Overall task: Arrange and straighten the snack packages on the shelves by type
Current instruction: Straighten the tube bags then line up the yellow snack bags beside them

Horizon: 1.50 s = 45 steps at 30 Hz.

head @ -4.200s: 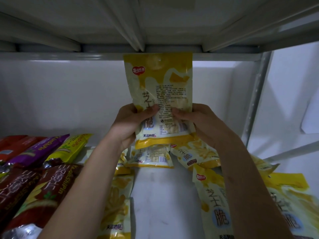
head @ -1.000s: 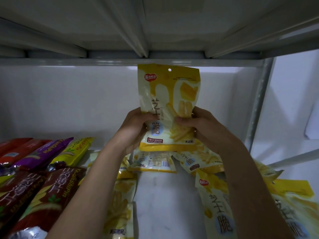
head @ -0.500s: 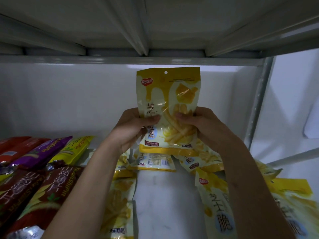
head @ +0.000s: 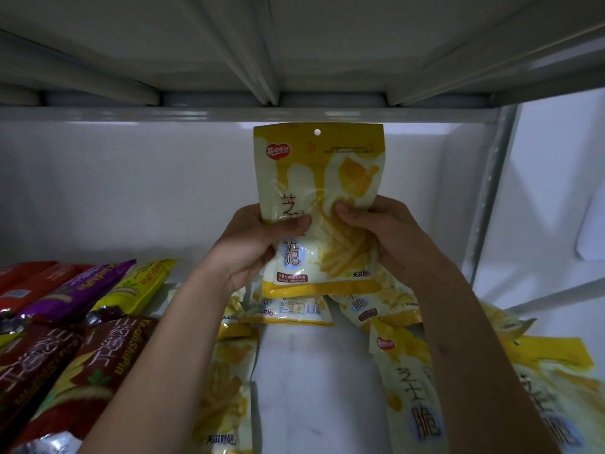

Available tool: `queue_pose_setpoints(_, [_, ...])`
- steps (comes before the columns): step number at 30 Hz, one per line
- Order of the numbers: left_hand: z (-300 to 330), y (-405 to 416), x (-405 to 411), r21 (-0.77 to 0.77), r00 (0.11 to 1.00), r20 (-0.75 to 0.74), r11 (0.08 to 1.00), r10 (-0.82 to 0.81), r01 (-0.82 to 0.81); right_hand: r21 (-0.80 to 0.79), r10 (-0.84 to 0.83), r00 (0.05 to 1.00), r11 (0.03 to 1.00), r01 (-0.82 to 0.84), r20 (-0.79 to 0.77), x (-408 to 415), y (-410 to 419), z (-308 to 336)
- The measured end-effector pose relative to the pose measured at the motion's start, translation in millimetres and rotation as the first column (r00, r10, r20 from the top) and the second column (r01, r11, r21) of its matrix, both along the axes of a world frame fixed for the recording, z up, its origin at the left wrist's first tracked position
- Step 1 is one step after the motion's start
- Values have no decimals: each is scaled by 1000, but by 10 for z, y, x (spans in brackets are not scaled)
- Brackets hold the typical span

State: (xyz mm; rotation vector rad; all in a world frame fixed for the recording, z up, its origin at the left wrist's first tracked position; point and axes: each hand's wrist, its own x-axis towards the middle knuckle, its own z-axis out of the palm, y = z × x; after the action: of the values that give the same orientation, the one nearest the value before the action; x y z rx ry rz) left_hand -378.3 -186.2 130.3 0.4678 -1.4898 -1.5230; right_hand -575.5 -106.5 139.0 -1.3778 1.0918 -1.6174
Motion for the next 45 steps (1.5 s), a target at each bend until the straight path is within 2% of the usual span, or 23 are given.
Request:
queue_pose_setpoints(7, [-13,41,-59,29,998,-19,998,-61,61,5,-66,993,998,66,94,-51,-24,-15])
queue_pose_setpoints(9, [-15,43,-90,25,999,-46,999,-29,30,16,-64,994,998,62,93,-60,-27,-21])
queue_pose_setpoints(16, [-22,71,-104,3,998,-70,1000,-5,6,-11,51,997,999,-51,52,-56,-7,-32])
queue_pose_setpoints(22, [6,92,-130,18,998,-69,1000,-8,10,-21,-62,997,998,63,38,-35,-49,-41])
queue_pose_setpoints(25, [31,98,-144,44,990,-140,998,-29,36,16,-73,997,997,73,5,-30,-41,-45])
queue_pose_setpoints(30, [9,89,-140,27,983,-181,999,38,-33,37,-37,996,998,41,-87,-23,-9,-19])
queue_pose_setpoints(33, [5,98,-141,47,983,-176,998,52,-45,-6,21,999,1000,-22,-28,14,11,-9])
queue_pose_setpoints(38, [46,86,-121,53,987,-158,999,14,-6,-77,-96,994,992,99,51,27,-58,-44])
queue_pose_setpoints(45, [79,55,-95,54,968,-202,989,149,-141,-22,53,998,998,-54,-40,-30,-13,-35])
